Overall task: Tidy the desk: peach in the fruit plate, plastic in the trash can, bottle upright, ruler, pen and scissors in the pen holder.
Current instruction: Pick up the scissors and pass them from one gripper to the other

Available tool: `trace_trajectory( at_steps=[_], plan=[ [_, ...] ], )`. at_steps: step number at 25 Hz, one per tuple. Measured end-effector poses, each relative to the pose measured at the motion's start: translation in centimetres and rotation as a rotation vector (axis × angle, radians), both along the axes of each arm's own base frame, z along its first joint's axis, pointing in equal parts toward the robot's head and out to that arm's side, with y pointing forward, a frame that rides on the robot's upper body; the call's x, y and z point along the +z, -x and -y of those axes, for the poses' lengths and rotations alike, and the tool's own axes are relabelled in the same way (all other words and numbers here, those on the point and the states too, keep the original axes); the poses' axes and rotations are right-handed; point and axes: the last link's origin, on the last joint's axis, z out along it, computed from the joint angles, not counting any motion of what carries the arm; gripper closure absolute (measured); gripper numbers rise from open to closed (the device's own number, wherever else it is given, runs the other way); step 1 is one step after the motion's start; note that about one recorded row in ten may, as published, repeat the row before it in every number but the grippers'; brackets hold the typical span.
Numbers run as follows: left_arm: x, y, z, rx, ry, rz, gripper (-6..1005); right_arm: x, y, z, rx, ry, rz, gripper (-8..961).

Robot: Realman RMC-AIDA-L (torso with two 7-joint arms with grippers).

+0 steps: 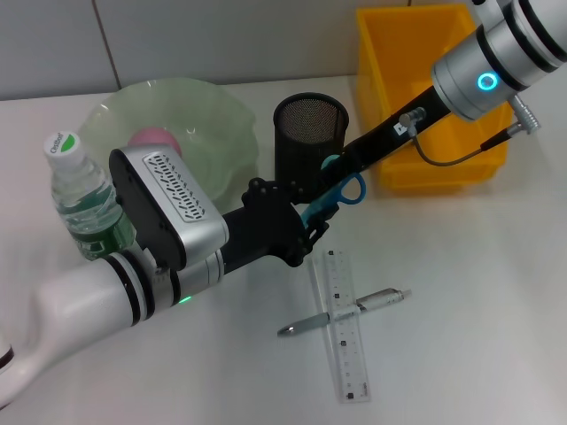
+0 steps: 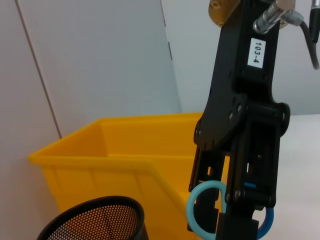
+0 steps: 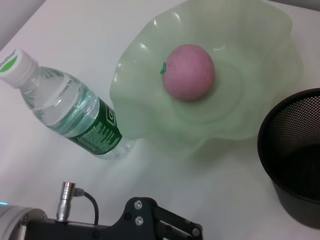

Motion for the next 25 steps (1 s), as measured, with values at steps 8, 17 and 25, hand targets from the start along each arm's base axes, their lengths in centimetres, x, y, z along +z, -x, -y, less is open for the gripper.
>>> trace_trajectory(
  at_steps=[8, 17, 25],
  plan=[
    [-0.07, 0.22, -0.09, 0.011, 0.002, -0.005, 679, -0.03, -0.18, 0.07, -0.002, -0.001, -0.001, 324],
    [-0.13, 0.16, -0.1, 0.017, 0.006, -0.001, 676, -0.06, -0.24, 0.12, 0.001, 0.001, 0.004, 552],
    [-0.12, 0.1, -0.14, 0.019, 0.01, 0.002, 673, -0.25, -0.18, 0.17, 0.006, 0.003, 0.006, 651]
  ],
)
